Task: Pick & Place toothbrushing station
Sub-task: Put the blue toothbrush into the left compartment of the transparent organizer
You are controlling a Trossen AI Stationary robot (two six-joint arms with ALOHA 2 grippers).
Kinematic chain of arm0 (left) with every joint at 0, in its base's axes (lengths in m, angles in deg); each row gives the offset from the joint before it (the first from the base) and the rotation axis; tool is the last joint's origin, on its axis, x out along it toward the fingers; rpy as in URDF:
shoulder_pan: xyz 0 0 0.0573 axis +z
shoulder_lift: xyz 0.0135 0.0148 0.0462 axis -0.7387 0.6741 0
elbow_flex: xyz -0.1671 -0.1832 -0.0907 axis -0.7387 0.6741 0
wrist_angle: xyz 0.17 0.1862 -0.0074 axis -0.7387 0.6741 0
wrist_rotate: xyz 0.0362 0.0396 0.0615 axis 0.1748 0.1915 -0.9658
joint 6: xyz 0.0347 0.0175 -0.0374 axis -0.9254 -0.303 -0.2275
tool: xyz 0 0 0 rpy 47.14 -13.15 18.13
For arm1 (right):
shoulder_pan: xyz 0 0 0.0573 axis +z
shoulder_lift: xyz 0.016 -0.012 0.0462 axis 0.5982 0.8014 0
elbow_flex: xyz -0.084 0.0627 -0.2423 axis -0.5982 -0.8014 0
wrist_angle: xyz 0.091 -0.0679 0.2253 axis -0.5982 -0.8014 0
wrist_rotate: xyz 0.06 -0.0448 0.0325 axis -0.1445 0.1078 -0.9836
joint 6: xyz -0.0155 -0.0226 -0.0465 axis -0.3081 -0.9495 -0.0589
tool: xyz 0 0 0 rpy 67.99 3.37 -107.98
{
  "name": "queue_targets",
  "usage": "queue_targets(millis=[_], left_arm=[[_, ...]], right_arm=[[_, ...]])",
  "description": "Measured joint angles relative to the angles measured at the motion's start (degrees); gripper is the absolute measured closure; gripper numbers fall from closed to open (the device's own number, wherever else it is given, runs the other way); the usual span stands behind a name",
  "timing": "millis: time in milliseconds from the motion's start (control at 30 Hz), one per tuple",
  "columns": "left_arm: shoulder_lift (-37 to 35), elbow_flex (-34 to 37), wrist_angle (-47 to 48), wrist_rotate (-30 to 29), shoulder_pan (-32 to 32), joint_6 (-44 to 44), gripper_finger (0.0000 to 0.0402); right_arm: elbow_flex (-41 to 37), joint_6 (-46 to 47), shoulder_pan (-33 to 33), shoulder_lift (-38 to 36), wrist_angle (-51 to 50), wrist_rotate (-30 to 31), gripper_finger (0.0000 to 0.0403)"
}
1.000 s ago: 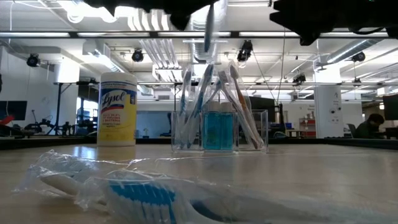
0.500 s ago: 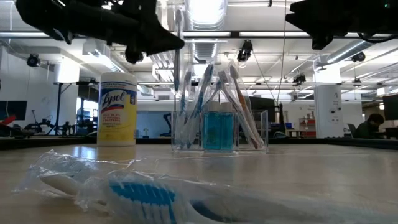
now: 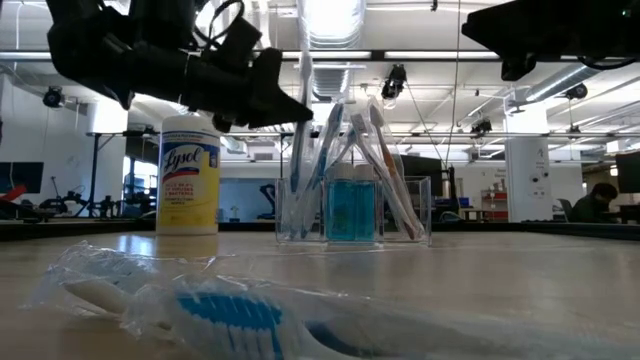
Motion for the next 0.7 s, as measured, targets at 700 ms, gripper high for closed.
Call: queue_targets(millis=[700], left_arm=[[7.9, 0.0, -0.7, -2.7, 0.0, 4.6, 0.0377]], right_arm=[[0.0, -0.2, 0.0, 0.0, -0.2, 0.0, 0.0349]])
